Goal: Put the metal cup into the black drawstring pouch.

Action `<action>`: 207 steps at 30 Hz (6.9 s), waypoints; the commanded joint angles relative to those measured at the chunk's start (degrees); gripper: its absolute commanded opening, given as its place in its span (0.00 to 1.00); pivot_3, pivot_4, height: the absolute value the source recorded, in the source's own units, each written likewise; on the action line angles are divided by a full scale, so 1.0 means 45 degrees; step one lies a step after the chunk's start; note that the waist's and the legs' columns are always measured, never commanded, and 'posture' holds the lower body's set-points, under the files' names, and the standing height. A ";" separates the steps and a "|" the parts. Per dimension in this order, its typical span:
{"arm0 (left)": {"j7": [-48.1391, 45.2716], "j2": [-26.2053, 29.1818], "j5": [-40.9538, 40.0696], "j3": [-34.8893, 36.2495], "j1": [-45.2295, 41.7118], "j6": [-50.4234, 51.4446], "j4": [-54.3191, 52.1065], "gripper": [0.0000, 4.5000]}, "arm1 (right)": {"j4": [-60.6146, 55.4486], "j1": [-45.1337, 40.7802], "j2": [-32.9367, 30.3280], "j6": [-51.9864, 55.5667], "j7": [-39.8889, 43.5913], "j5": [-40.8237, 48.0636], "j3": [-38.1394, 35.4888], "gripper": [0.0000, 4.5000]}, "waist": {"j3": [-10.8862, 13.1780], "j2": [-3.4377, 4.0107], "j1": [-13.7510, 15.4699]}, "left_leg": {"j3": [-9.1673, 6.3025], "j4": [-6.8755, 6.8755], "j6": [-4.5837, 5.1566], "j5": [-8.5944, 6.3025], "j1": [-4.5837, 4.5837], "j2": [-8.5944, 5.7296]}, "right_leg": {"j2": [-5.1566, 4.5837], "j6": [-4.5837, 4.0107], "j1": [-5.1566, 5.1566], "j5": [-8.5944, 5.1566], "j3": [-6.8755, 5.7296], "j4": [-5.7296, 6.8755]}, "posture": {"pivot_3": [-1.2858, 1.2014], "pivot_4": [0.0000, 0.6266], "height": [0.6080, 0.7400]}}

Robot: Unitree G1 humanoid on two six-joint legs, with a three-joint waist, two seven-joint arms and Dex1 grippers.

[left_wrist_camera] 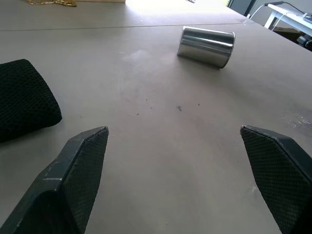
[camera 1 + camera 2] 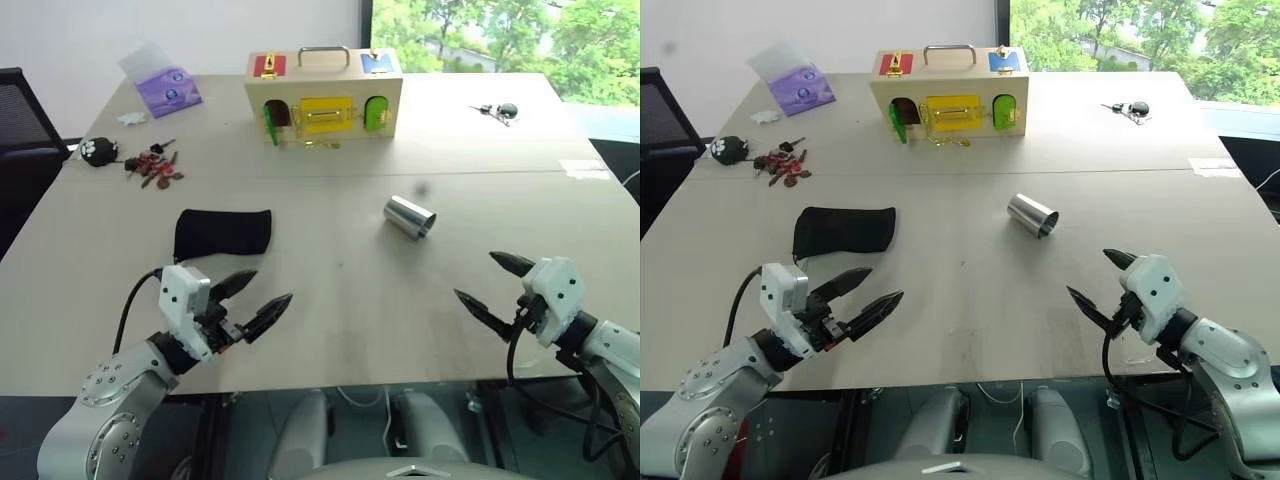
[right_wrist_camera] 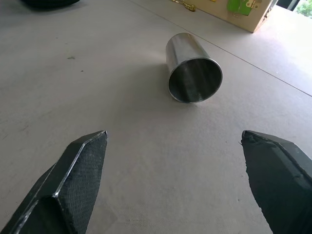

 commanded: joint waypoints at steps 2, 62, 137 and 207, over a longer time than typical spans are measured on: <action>0.0543 -0.0320 -0.0393 0.0515 -0.0389 -0.0146 0.0114 1.00 | -0.0463 -0.0156 -0.0090 -0.0779 0.0615 0.0662 -0.0200 1.00 | 0.0000 0.0000 0.0002 | 0.0001 0.0000 0.0000 0.0000 0.0000 0.0000 | -0.0001 0.0000 0.0000 0.0000 0.0001 0.0000 | 0.52 0.24 1.00; 0.5302 0.4134 1.2372 -0.5869 -0.4406 -0.6651 0.4380 0.20 | -0.2075 -0.2141 -0.0284 -0.0700 -0.0079 0.1580 0.1249 1.00 | -0.0023 0.0014 0.0017 | 0.0026 -0.0014 0.0015 -0.0012 -0.0017 -0.0030 | -0.0038 0.0000 -0.0005 0.0011 -0.0020 0.0006 | 0.52 0.24 1.00; 0.5284 0.1780 1.5063 -0.8792 -0.8381 0.3619 0.2410 0.77 | -0.1068 -0.3354 -0.0378 -0.1126 0.0723 0.1324 0.2204 1.00 | -0.0011 0.0013 0.0008 | -0.0033 0.0129 0.0027 -0.0019 -0.0003 -0.0042 | -0.0004 0.0004 0.0098 0.0009 -0.0106 0.0022 | 0.52 0.24 1.00; 0.4051 -0.3498 -0.0642 0.4200 -1.1173 1.4056 0.3619 0.00 | 0.1420 -0.6722 0.2545 0.2652 0.0161 0.0658 0.3677 0.02 | -0.0008 0.0018 -0.0045 | -0.0155 0.0132 -0.0037 0.0009 -0.0007 -0.0031 | -0.0032 0.0004 0.0101 0.0014 -0.0160 0.0037 | 0.52 0.24 1.00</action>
